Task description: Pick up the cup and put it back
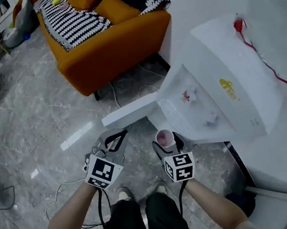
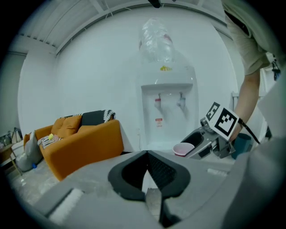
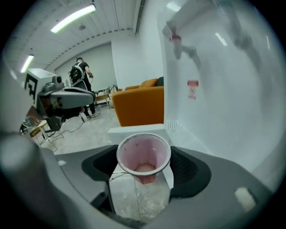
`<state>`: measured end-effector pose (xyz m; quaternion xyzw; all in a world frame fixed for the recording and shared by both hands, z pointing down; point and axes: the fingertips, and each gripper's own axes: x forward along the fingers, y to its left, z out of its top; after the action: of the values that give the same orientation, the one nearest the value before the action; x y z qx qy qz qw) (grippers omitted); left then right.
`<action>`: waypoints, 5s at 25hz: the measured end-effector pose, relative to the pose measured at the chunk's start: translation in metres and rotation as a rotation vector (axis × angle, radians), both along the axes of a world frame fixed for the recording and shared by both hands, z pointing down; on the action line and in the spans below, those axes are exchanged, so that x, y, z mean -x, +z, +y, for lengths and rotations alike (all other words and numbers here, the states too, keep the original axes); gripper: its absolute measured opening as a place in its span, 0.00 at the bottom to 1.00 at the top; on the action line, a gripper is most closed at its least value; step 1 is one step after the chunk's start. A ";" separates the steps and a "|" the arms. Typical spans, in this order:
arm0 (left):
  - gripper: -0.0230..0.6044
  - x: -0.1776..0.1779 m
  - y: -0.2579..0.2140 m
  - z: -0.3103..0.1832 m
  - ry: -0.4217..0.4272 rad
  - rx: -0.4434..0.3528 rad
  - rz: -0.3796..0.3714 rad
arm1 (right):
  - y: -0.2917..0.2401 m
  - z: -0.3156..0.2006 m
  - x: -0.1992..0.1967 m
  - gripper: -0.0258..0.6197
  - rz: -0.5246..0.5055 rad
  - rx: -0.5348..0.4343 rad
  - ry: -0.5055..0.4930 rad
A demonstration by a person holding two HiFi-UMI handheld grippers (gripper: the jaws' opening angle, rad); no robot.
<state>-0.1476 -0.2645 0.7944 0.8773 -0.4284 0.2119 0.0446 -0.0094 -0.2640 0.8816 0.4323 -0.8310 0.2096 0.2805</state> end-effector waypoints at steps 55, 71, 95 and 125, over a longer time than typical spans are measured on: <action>0.04 -0.079 -0.602 0.154 0.049 -0.255 0.121 | -0.669 0.162 -0.059 0.61 -0.172 -0.368 -0.173; 0.04 -0.084 -0.592 0.104 -0.011 -0.212 0.129 | -0.644 0.068 -0.106 0.61 -0.149 -0.319 -0.055; 0.04 -0.157 -0.499 0.003 0.061 -0.034 0.136 | -0.486 -0.042 -0.149 0.61 -0.022 -0.159 0.035; 0.04 -0.163 -0.457 -0.003 0.055 0.061 0.118 | -0.450 -0.054 -0.175 0.63 -0.035 -0.171 0.167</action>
<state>0.0151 -0.2678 0.3371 0.8978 -0.3942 0.1740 0.0907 0.1656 -0.3182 0.4318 0.5186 -0.8117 0.1679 0.2097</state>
